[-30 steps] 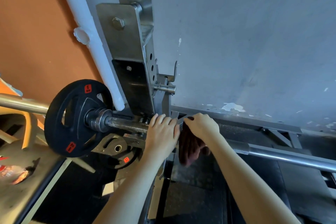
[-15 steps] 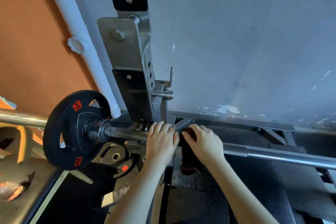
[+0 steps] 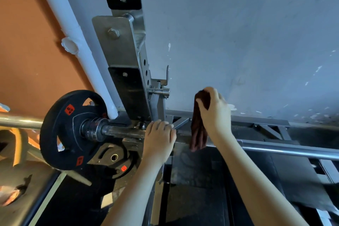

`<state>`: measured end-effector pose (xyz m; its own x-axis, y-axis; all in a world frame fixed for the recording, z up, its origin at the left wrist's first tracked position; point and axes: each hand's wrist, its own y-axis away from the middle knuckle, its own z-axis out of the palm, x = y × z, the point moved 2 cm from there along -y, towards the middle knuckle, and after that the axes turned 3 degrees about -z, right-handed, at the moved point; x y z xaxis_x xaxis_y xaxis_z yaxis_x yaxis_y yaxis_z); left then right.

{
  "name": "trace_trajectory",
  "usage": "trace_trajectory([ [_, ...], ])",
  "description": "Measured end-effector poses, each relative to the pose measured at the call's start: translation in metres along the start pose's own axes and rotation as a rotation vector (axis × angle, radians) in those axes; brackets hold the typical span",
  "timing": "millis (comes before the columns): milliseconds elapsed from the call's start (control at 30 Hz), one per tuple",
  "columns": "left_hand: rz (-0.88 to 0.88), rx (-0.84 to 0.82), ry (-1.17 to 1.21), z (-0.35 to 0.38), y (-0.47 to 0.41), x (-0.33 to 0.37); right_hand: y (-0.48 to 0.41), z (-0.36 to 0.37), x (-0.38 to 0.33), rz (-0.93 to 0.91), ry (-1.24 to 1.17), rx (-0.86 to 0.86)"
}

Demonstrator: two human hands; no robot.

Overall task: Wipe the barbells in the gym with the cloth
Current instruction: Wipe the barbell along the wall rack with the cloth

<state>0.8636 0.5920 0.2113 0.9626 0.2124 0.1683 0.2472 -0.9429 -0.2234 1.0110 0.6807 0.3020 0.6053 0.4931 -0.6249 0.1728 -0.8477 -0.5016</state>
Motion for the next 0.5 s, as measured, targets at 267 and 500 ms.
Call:
trace_trajectory([
  [267, -0.009, -0.033, 0.011, -0.003, -0.001, 0.001, 0.043, 0.020, 0.004, -0.249, 0.069, -0.279],
  [500, -0.014, -0.032, 0.042, -0.004, -0.002, 0.003, 0.070, 0.004, 0.014, -0.209, 0.090, -0.487],
])
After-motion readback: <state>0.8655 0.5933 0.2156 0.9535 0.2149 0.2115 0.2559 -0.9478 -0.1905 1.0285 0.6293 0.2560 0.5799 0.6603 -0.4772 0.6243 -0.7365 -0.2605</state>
